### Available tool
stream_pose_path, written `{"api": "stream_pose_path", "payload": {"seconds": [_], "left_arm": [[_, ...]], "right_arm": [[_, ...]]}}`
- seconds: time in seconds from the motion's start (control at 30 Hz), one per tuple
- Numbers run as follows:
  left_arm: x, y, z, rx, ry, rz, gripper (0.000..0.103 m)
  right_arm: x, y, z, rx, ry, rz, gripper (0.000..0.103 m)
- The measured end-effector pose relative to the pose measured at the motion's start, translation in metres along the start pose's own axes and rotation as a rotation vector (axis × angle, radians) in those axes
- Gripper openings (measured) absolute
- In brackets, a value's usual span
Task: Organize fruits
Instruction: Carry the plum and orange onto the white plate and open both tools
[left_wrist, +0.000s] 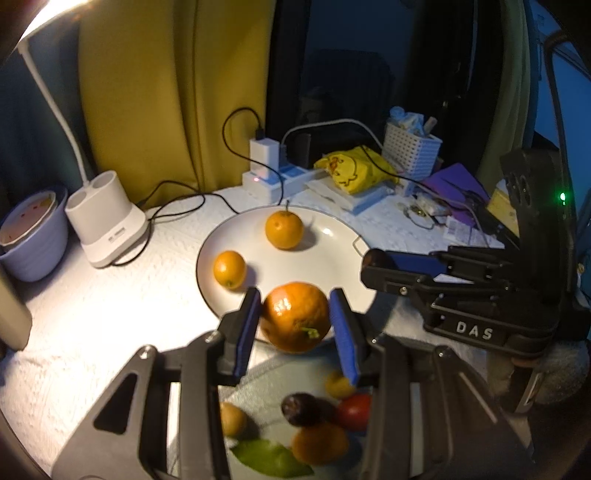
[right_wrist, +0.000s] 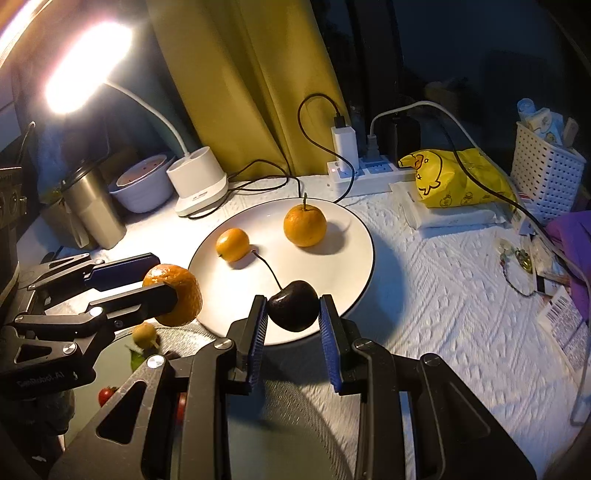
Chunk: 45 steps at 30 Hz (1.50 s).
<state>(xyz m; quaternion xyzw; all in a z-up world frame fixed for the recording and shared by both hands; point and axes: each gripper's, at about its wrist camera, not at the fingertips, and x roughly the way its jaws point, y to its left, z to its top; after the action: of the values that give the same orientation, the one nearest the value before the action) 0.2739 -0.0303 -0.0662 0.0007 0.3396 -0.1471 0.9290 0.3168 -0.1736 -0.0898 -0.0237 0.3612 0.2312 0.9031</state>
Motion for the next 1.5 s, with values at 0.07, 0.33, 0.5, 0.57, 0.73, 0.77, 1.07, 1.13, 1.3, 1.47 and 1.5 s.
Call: {"api": "stream_pose_path", "payload": {"seconds": [0.07,0.33,0.5,0.57,0.73,0.77,1.07,1.13,1.3,1.47,1.5], "left_arm": [[0.007,0.003,0.003,-0.005,0.002,-0.001,0.04],[0.031,0.014,0.019,-0.008,0.008,-0.005,0.04],[0.05,0.021,0.03,-0.01,0.007,0.001,0.04],[0.058,0.025,0.033,-0.017,0.013,0.0,0.04],[0.07,0.036,0.04,-0.033,0.01,0.001,0.04],[0.071,0.037,0.042,-0.036,0.009,-0.004,0.04],[0.073,0.038,0.047,-0.045,0.013,-0.014,0.042],[0.07,0.038,0.048,-0.051,0.006,-0.013,0.043],[0.052,0.037,0.048,-0.058,-0.018,-0.004,0.043],[0.03,0.033,0.044,-0.062,-0.039,0.003,0.043],[0.026,0.032,0.043,-0.063,-0.042,0.004,0.043]], "right_arm": [[0.005,-0.003,0.004,0.002,0.002,0.001,0.03],[0.022,-0.01,0.018,-0.007,0.002,-0.011,0.03],[0.034,-0.013,0.028,-0.015,-0.003,-0.027,0.03],[0.039,-0.014,0.031,-0.018,-0.001,-0.035,0.03],[0.052,-0.019,0.035,-0.006,0.045,-0.041,0.03],[0.054,-0.02,0.035,-0.006,0.046,-0.043,0.03],[0.056,-0.021,0.034,0.008,0.04,-0.073,0.031],[0.054,-0.021,0.034,0.012,0.036,-0.076,0.032],[0.041,-0.015,0.034,0.007,0.024,-0.081,0.033],[0.026,-0.007,0.033,0.004,0.009,-0.078,0.033],[0.022,-0.004,0.033,0.003,0.006,-0.077,0.033]]}}
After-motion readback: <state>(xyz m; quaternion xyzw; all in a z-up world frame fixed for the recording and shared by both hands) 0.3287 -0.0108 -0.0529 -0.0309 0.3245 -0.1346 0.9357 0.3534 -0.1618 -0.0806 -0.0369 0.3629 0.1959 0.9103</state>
